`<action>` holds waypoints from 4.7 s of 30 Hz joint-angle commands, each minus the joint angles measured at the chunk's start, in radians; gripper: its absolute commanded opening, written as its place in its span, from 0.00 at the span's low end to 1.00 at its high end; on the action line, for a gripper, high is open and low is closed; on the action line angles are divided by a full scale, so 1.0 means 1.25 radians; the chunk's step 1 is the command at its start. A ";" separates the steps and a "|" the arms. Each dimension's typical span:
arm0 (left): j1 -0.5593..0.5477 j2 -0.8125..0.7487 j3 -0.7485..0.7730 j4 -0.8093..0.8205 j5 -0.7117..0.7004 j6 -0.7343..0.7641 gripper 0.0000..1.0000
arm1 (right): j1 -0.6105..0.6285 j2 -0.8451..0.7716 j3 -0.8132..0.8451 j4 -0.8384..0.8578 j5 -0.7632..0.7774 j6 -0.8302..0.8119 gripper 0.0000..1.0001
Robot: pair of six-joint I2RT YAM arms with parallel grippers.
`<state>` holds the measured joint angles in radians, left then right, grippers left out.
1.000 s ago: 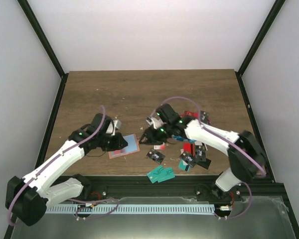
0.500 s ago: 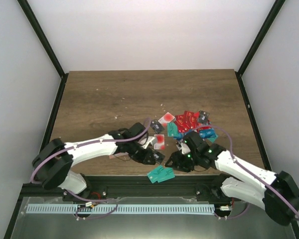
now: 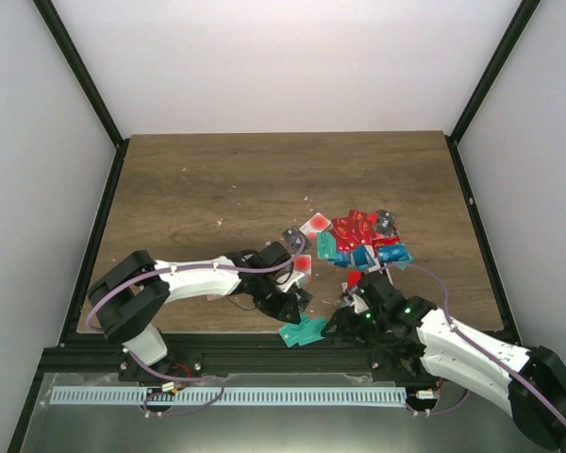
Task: Put the credit cards into the card holder
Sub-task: Pick up the credit card from the center of the board, then insert the credit card into the card holder.
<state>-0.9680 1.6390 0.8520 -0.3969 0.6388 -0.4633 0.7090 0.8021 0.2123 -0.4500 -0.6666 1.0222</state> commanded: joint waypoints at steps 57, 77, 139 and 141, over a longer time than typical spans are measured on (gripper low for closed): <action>0.060 -0.107 0.037 -0.019 -0.047 -0.031 0.09 | -0.040 0.166 -0.017 0.344 0.050 -0.004 0.01; 0.412 -0.288 0.245 -0.263 0.108 0.159 0.25 | -0.169 0.157 0.428 0.060 -0.038 -0.439 0.01; 0.503 -0.401 -0.006 -0.186 -0.017 0.015 0.04 | -0.047 0.512 0.623 0.186 -0.200 -0.455 0.46; 0.519 -0.391 -0.032 -0.174 -0.029 -0.002 0.04 | -0.024 0.557 0.637 0.210 -0.176 -0.431 0.46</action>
<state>-0.3557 1.1469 0.8589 -0.6601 0.6903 -0.3786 0.6212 1.4296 0.9638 -0.3141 -0.9810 0.3824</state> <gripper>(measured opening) 0.041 0.464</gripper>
